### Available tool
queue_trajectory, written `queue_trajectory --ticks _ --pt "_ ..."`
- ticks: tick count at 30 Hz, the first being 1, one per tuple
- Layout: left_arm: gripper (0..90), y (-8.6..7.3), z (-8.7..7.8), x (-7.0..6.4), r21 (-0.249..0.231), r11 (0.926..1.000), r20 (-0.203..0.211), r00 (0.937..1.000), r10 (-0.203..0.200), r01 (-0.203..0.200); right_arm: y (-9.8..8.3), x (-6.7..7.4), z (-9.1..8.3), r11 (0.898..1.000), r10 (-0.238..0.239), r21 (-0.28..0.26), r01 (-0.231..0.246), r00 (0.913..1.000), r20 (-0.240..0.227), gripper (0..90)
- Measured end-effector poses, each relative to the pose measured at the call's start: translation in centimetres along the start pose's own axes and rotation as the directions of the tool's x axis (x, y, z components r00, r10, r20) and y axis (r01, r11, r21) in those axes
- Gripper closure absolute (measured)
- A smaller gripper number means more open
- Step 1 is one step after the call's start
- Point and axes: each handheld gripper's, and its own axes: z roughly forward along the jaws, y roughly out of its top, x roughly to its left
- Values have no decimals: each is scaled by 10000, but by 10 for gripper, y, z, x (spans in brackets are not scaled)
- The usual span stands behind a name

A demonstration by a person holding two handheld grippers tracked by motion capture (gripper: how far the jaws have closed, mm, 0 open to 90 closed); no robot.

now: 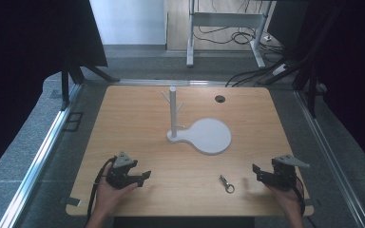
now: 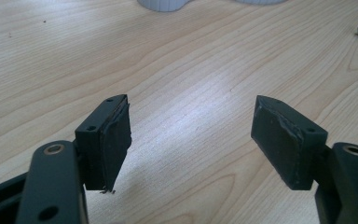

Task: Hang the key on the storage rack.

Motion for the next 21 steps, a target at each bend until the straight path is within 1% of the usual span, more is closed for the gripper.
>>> queue_trajectory --ticks 5,6,10,12,15,16,21 --pt "290 0 1 -1 30 10000 21 10000 25 -25 1 -3 -4 9998 125 -183 -127 9999 -107 217" --pt "293 0 1 -1 31 10000 73 10000 0 0 1 -4 -7 9996 99 -257 -103 9998 -165 260" --pt "302 0 2 -2 46 10000 220 9998 19 -20 2 -5 -10 9994 -27 -353 14 9994 -349 284" --pt "299 0 4 -3 96 9999 175 9998 47 -49 3 -6 -13 9989 50 -460 -69 9991 -420 301" --pt "296 0 5 -4 154 9998 67 9999 155 -156 3 -7 -14 9987 9 -500 -35 9987 -501 309" --pt "295 0 6 -5 172 9997 62 9998 182 -183 3 -7 -13 9987 58 -494 -89 9980 -636 315" --pt "294 -1 5 -5 183 9997 31 9998 172 -172 3 -7 -13 9988 8 -480 -39 9979 -654 334"
